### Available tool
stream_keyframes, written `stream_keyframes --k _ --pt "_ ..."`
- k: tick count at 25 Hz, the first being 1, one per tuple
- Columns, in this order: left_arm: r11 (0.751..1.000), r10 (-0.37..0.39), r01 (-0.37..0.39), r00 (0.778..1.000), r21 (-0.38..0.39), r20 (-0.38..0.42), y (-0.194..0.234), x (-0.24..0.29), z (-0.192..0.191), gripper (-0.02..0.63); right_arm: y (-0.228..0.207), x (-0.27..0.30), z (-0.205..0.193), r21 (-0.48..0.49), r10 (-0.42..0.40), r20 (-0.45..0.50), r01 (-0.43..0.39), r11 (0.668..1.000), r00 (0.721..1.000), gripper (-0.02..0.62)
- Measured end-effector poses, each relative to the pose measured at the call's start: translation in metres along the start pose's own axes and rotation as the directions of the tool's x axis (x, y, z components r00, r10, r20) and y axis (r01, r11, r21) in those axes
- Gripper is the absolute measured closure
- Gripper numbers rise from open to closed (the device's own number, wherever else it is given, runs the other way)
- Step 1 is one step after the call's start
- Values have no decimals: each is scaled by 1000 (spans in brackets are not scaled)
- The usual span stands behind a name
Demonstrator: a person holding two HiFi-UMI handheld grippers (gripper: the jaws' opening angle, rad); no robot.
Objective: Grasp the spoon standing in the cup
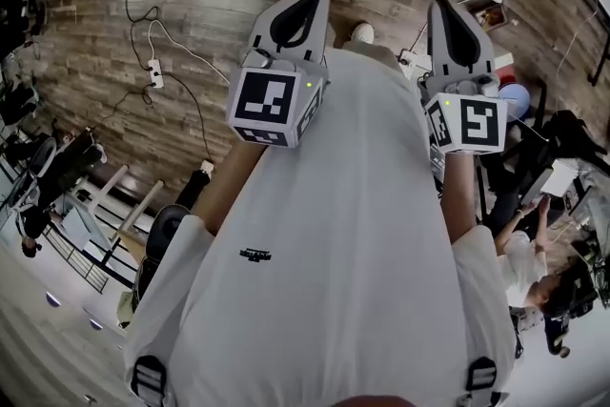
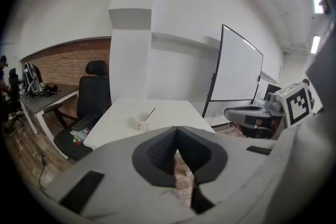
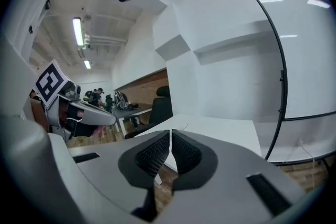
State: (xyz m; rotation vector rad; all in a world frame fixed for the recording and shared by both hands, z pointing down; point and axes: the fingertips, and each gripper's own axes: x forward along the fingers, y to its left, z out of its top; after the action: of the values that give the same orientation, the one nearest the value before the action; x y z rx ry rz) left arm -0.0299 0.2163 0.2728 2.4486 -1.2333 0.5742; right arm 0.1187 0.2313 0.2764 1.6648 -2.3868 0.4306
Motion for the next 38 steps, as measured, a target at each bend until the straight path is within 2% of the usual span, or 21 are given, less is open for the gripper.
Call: stream_keyframes --k 4,7,11,15,22,26,29,34,38 --pt "999 26 -27 1000 -32 -17 16 5 -1 592 1 22 1 1 30 -29 -30 1000 999 591" --pt "998 24 -25 1000 -53 -16 35 21 4 592 -1 48 10 -36 27 -37 -28 999 999 591" --pt "998 -6 5 1000 -65 -5 65 51 17 592 1 88 30 -110 32 -46 -37 993 998 583" --pt "996 -47 46 999 -71 -4 100 90 37 592 -9 136 38 -109 19 -106 -31 994 994 535" --pt "991 -119 118 993 -62 -8 155 146 77 592 -33 217 58 -140 -6 -166 -18 990 986 488" --pt "988 -135 133 991 -78 -19 185 168 86 592 -36 261 64 -172 -8 -184 -24 985 983 486" --pt "987 -129 124 991 -101 -45 203 180 85 592 -33 286 57 -180 23 -228 -66 982 973 476" --pt "991 -68 63 997 -118 -42 214 198 93 592 -40 314 51 -203 109 -274 -168 965 955 469" --pt "990 -34 25 997 -140 -64 215 203 85 592 -46 324 38 -239 161 -319 -243 940 934 465"
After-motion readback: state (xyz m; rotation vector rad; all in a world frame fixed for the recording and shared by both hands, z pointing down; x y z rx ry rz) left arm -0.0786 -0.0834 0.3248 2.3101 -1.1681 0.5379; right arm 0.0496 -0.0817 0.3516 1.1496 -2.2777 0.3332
